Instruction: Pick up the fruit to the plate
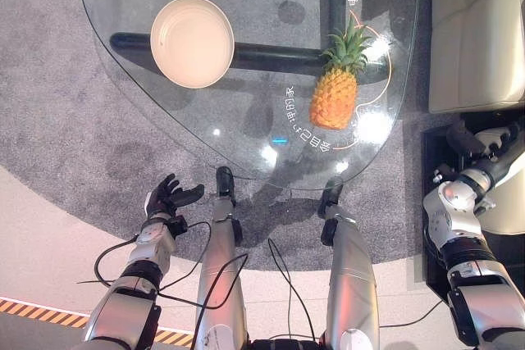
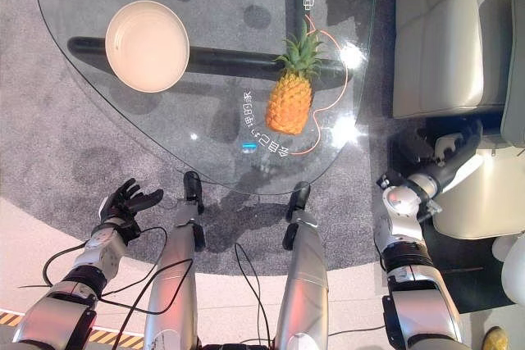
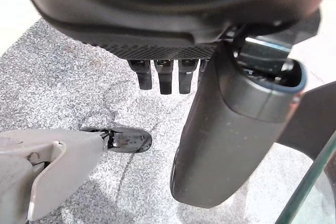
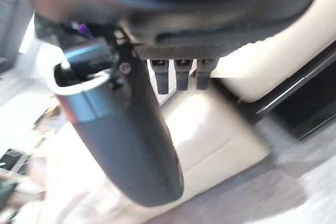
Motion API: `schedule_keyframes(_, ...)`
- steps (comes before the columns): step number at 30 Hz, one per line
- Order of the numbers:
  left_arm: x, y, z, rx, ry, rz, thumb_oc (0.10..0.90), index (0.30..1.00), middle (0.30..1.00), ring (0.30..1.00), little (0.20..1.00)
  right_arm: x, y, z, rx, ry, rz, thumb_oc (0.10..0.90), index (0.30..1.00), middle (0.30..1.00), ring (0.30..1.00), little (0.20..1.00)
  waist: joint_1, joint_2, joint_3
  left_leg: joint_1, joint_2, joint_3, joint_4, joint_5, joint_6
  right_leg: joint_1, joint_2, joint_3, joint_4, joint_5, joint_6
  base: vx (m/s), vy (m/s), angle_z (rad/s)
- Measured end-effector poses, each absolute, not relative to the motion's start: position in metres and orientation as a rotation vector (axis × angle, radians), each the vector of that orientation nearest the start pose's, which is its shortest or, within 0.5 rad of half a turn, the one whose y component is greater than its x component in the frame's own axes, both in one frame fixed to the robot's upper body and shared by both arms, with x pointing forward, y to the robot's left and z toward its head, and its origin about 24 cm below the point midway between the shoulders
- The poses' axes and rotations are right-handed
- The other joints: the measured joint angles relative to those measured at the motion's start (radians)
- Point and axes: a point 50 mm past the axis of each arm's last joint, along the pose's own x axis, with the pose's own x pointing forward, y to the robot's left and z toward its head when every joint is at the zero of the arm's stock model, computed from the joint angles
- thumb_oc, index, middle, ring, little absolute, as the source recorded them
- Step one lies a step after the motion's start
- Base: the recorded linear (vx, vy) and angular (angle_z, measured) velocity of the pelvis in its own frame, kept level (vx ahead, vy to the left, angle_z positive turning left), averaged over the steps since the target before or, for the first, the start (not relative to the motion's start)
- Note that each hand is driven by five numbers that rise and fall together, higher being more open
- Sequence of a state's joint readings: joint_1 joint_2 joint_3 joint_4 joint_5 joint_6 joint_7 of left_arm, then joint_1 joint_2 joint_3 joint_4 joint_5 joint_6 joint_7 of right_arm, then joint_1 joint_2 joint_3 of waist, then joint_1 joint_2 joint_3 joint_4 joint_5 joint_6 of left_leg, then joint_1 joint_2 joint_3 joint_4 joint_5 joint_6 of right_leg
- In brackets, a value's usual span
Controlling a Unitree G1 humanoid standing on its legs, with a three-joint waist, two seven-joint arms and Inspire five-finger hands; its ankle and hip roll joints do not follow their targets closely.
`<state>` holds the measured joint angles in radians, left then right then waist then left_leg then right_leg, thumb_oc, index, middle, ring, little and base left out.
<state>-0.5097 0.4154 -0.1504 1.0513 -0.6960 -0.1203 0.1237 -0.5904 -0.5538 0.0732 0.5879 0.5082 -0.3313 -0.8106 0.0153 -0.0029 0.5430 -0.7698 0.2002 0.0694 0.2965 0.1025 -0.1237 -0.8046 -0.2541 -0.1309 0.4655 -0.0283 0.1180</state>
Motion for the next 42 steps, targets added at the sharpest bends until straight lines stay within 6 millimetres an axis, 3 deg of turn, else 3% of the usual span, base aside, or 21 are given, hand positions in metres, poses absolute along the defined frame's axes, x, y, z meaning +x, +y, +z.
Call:
schedule_keyframes(4,0.31,0.268,-0.012,-0.164,0.386,0.381,0.8,0.9,0.9,0.9,0.9,0.337,-0.255,0.177,0.048,-0.485,-0.72,0.8,0.9,0.9,0.9,0.9,-0.002,0.0,0.0,0.0,-0.001,0.002,-0.001,0.002,-0.004,0.002,-0.002,0.0,0.001,0.003,0.005,0.0,0.017,0.0)
schedule_keyframes(8,0.309,0.268,-0.013,-0.165,0.388,0.379,0.8,0.9,0.9,0.9,0.9,0.341,-0.235,0.191,0.035,-0.518,-0.616,0.8,0.9,0.9,0.9,0.9,-0.002,0.0,0.0,0.002,-0.002,0.003,-0.001,0.002,-0.004,0.006,-0.005,-0.002,0.001,0.003,0.005,0.0,0.022,0.01)
schedule_keyframes(20,0.305,0.262,-0.021,-0.182,0.406,0.377,0.8,0.9,0.9,0.9,0.9,0.346,-0.191,0.186,-0.008,-0.446,-0.379,0.8,0.9,0.9,0.9,0.9,-0.016,0.0,0.0,0.04,-0.01,0.01,-0.036,0.008,0.004,0.022,-0.012,0.003,0.0,-0.003,0.0,0.0,0.026,0.0)
schedule_keyframes(28,0.306,0.249,-0.025,-0.207,0.41,0.346,0.8,0.9,0.9,0.9,0.9,0.348,-0.174,0.173,-0.043,-0.373,-0.311,0.8,0.9,0.9,0.9,0.9,-0.007,0.003,0.001,0.048,-0.015,0.022,-0.044,0.01,0.003,0.021,-0.019,0.004,0.005,-0.002,0.007,0.0,0.004,0.0)
schedule_keyframes(33,0.306,0.249,-0.025,-0.206,0.41,0.346,0.8,0.9,0.9,0.9,0.9,0.348,-0.173,0.172,-0.047,-0.364,-0.307,0.8,0.9,0.9,0.9,0.9,0.007,0.016,0.0,0.055,-0.017,0.028,-0.053,0.015,0.003,0.023,-0.022,0.005,0.007,-0.002,0.007,0.0,0.0,0.0)
schedule_keyframes(42,0.306,0.243,-0.028,-0.218,0.417,0.334,0.8,0.9,0.9,0.9,0.9,0.349,-0.171,0.169,-0.059,-0.335,-0.305,0.8,0.9,0.9,0.9,0.9,0.005,0.016,0.0,0.063,-0.022,0.028,-0.054,0.016,0.008,0.023,-0.027,0.008,0.02,-0.006,0.008,0.0,0.0,0.01)
